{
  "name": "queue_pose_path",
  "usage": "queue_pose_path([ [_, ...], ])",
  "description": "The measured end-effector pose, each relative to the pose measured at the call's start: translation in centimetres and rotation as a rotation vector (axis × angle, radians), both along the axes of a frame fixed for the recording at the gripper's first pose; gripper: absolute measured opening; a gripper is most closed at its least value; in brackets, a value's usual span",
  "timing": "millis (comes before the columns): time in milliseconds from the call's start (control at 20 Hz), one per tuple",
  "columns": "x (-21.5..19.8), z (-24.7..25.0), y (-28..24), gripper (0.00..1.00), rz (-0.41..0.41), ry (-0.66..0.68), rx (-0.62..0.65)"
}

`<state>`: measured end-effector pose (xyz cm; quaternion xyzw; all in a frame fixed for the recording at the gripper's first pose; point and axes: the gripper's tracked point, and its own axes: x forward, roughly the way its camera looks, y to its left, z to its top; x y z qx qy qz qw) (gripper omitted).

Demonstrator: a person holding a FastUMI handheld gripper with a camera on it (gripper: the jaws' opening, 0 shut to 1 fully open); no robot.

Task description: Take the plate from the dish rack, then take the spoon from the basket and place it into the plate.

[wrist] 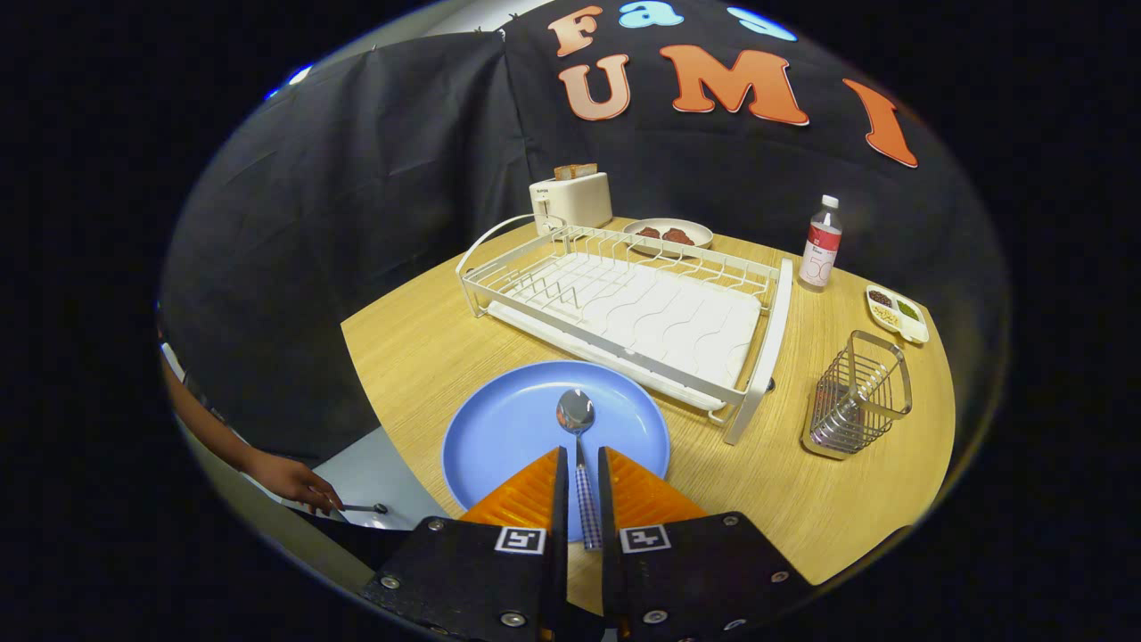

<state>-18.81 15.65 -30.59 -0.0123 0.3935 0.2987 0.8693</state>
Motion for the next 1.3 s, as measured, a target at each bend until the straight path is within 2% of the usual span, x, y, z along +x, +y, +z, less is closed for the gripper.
queue_pose_path([
  [250, 2.1, 2.1, -1.6, 0.19, -0.062, -0.043, -0.002],
  [450, 4.3, 5.4, -3.0, 0.27, -0.122, -0.112, 0.007],
  [700, 7.2, 10.5, -4.1, 0.38, -0.195, -0.218, 0.020],
  [1000, 10.7, 17.3, -5.7, 0.59, -0.298, -0.360, 0.054],
  [1300, 13.4, 22.8, -6.9, 0.73, -0.380, -0.484, 0.089],
])
